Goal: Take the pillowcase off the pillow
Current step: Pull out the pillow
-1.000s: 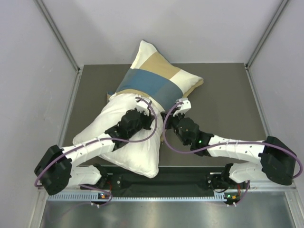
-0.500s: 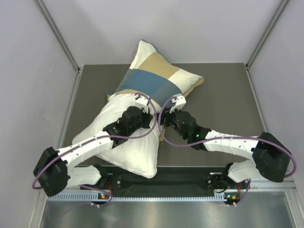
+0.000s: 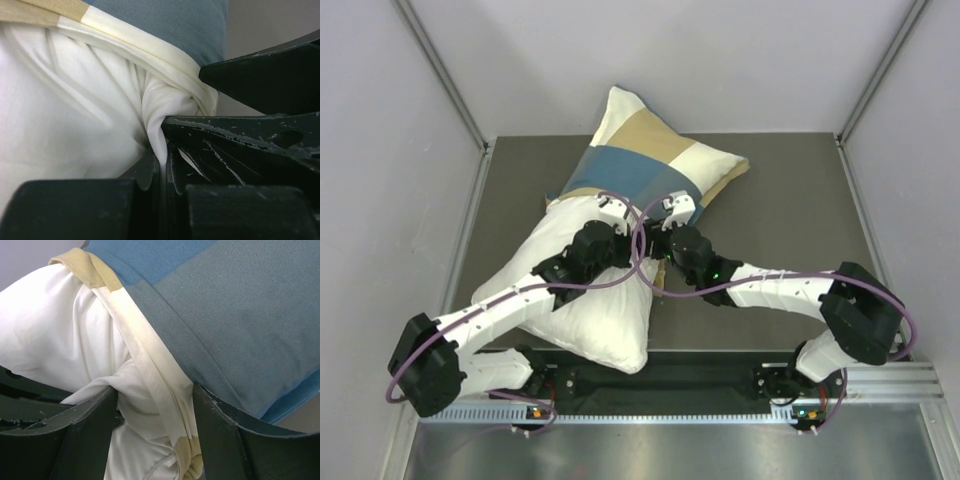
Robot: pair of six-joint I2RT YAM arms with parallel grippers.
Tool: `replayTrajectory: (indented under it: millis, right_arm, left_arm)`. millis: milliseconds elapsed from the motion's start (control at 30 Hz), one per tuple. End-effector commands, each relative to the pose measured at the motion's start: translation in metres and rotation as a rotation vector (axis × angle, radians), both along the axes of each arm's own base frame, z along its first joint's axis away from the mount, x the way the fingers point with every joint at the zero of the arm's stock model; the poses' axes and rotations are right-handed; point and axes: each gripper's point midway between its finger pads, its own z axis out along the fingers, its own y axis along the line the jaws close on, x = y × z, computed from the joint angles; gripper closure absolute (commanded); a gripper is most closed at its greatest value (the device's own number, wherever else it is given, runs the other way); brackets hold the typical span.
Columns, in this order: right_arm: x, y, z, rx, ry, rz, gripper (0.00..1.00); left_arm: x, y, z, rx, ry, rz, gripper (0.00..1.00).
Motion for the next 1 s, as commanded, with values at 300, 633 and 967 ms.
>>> replayTrajectory:
  millis: [300, 633, 967]
  right_arm:
    - [0.011, -0.011, 0.045, 0.065, -0.071, -0.086, 0.38]
    - [0.001, -0.013, 0.055, 0.048, -0.062, -0.057, 0.36]
    - [0.018, 0.02, 0.03, -0.02, -0.029, -0.023, 0.33]
  left_arm:
    - [-0.036, 0.028, -0.046, 0.128, 0.158, -0.01, 1.0]
    - [-0.037, 0.027, -0.043, 0.105, 0.167, 0.004, 1.0]
    - [-0.038, 0.026, -0.037, 0.096, 0.162, -0.005, 1.0]
